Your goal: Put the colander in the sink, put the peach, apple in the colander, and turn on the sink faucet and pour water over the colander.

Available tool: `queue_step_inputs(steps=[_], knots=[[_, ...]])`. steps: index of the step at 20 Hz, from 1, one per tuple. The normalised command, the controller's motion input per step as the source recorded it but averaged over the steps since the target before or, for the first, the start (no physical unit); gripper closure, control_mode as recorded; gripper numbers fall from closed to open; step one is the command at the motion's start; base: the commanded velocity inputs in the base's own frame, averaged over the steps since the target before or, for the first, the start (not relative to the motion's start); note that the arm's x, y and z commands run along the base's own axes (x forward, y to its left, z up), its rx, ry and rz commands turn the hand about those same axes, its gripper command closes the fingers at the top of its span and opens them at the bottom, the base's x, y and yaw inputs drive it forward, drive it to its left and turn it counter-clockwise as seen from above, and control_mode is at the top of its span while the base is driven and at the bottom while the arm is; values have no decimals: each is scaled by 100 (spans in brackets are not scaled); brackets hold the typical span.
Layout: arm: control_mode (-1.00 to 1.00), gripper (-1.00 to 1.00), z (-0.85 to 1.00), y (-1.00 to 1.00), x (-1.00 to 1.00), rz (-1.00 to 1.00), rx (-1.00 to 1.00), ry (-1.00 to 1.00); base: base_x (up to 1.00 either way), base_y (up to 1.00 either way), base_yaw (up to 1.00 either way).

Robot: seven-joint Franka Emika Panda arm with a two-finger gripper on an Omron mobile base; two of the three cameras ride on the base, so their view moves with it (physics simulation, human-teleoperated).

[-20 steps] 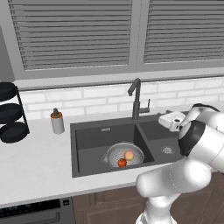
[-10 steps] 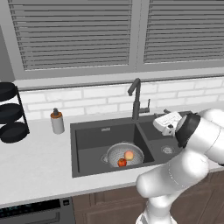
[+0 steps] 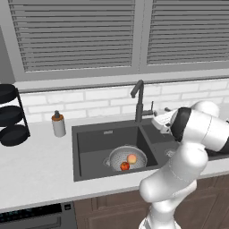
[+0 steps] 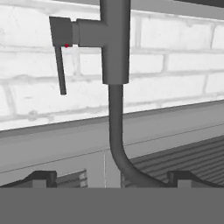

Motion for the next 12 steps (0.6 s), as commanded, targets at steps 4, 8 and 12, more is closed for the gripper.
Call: queue_step_inputs(steps=[4, 8, 12], knots=[[-100, -100, 6, 0, 49, -6, -2, 2, 0, 0, 0], [-100, -100, -8, 0, 52, -5, -5, 3, 0, 0, 0], [-100, -100, -29, -8, 56, -2, -9, 4, 0, 0, 0]])
